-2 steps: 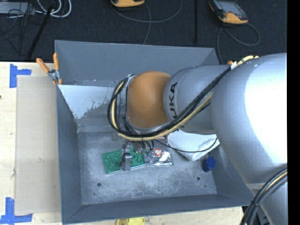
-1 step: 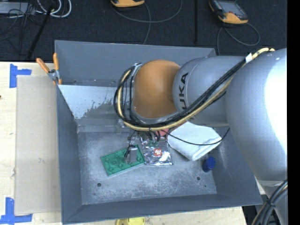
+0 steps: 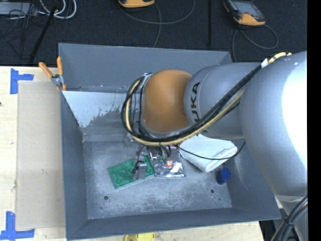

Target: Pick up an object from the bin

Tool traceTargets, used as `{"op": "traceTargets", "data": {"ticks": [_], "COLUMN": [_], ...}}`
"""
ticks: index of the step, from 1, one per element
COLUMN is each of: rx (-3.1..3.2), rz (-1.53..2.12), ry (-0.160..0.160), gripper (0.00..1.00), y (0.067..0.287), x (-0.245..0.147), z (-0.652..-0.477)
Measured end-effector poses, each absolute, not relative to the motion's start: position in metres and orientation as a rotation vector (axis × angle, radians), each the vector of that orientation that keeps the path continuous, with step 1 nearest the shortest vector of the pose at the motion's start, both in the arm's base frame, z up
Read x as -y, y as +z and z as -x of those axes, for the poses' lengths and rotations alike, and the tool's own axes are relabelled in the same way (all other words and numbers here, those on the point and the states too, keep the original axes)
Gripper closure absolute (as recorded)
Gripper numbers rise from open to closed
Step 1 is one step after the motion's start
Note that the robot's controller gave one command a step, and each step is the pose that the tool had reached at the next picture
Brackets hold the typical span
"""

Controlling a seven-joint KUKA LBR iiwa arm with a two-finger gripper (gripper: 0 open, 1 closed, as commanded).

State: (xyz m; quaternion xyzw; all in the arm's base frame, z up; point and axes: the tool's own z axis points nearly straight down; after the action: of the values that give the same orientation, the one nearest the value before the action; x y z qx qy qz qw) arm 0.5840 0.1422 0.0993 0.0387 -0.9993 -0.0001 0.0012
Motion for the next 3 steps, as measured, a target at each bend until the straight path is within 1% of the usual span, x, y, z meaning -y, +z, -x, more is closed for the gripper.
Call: {"op": "traceTargets", "data": {"ticks": [1,2,3], "rx": [3.138,3.138,3.134], "rz": [-0.03,-0.027,-0.027], "ry": [0.0,-0.001,-0.002], "gripper": [0.0,0.0,1.0], "y": [0.0683,0.0683,0.0712], "x": [-0.1398,-0.1396,-0.1403], "z": [-0.5877,-0.5881,-0.5884]}}
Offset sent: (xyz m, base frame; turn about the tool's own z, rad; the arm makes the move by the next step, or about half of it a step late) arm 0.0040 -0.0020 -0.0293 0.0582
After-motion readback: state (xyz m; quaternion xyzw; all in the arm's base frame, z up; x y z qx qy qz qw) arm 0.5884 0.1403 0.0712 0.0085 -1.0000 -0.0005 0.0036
